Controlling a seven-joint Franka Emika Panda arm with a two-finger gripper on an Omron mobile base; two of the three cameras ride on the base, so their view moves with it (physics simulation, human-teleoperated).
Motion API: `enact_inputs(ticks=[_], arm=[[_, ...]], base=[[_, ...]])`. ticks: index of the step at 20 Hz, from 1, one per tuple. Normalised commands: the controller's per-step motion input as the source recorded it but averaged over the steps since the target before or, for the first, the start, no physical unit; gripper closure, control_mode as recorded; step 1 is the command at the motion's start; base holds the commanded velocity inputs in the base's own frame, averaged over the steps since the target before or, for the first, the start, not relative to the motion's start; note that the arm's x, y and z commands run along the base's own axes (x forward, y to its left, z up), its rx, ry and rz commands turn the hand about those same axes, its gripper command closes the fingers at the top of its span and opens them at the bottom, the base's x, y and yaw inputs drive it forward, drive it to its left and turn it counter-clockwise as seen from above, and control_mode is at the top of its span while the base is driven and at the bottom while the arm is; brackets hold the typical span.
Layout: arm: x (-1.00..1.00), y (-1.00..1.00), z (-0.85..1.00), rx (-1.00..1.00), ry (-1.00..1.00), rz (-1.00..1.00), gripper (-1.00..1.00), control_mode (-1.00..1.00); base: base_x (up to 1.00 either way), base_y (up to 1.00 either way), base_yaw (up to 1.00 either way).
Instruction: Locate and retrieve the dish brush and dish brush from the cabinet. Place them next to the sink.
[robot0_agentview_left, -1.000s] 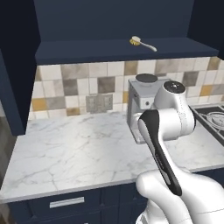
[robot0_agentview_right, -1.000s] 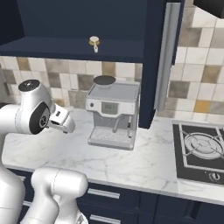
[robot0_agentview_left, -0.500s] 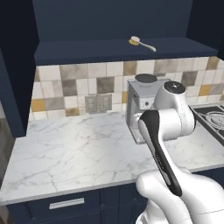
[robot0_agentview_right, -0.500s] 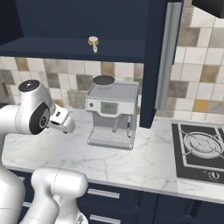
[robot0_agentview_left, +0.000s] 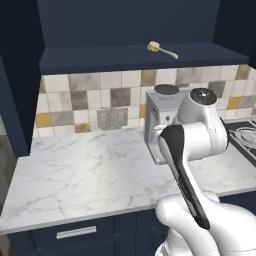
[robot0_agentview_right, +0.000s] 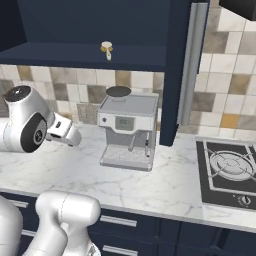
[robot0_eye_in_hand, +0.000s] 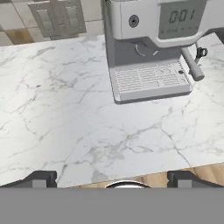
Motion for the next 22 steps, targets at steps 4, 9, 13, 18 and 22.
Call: enact_inputs(ticks=[4, 9, 13, 18, 22], arm=[[-0.06, -0.01, 0.52, -0.1, -0.02, 0.06, -1.0, -1.0], [-0.21, -0.1, 0.59, -0.05, -0.05, 0.13, -1.0, -1.0], [-0.21, -0.09, 0.56, -0.04, -0.06, 0.19, -1.0, -1.0], [-0.04, -0.18, 0.5, 0.0, -0.08, 0.12, -1.0, -1.0], [0.06, -0.15, 0.4, 0.0, -0.13, 0.01, -1.0, -1.0]], base=[[0.0, 0.0, 0.0], [0.0, 0.0, 0.0], [0.0, 0.0, 0.0], [0.0, 0.0, 0.0], [0.0, 0.0, 0.0]])
